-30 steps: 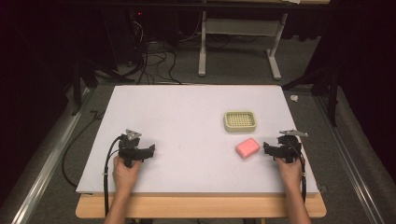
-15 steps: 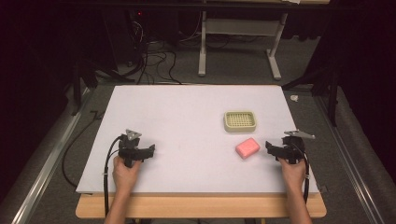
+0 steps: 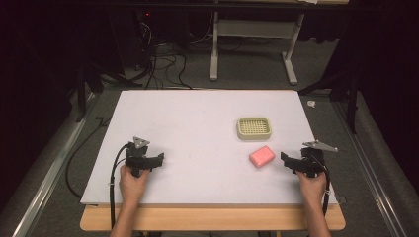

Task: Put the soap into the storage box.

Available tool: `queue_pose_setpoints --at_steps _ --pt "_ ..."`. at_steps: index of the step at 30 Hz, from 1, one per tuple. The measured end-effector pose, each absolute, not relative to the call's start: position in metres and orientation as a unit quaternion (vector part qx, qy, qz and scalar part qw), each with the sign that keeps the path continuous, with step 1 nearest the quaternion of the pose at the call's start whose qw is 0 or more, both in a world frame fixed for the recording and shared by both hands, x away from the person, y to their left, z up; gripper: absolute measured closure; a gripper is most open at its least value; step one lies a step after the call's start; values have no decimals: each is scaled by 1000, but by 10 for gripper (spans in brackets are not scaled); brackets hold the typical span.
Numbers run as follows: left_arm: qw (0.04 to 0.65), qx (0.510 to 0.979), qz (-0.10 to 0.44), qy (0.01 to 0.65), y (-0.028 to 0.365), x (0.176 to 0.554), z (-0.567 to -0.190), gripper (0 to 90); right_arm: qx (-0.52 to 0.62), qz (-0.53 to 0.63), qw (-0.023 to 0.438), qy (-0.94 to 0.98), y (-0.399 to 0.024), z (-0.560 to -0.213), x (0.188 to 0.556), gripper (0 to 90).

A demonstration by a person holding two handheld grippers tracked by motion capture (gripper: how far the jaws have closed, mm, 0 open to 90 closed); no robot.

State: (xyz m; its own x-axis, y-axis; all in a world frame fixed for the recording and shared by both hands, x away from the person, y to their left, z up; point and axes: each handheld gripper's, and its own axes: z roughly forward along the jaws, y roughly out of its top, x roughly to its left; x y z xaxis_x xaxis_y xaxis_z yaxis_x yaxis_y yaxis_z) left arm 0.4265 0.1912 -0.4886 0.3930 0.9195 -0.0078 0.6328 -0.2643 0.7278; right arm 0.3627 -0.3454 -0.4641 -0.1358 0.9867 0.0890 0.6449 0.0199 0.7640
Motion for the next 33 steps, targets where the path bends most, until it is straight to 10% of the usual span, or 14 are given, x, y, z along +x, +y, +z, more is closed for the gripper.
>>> queue_pose_setpoints --at_steps 33 --pt "333 765 215 507 191 426 -489 154 528 383 235 721 -301 -458 346 120"
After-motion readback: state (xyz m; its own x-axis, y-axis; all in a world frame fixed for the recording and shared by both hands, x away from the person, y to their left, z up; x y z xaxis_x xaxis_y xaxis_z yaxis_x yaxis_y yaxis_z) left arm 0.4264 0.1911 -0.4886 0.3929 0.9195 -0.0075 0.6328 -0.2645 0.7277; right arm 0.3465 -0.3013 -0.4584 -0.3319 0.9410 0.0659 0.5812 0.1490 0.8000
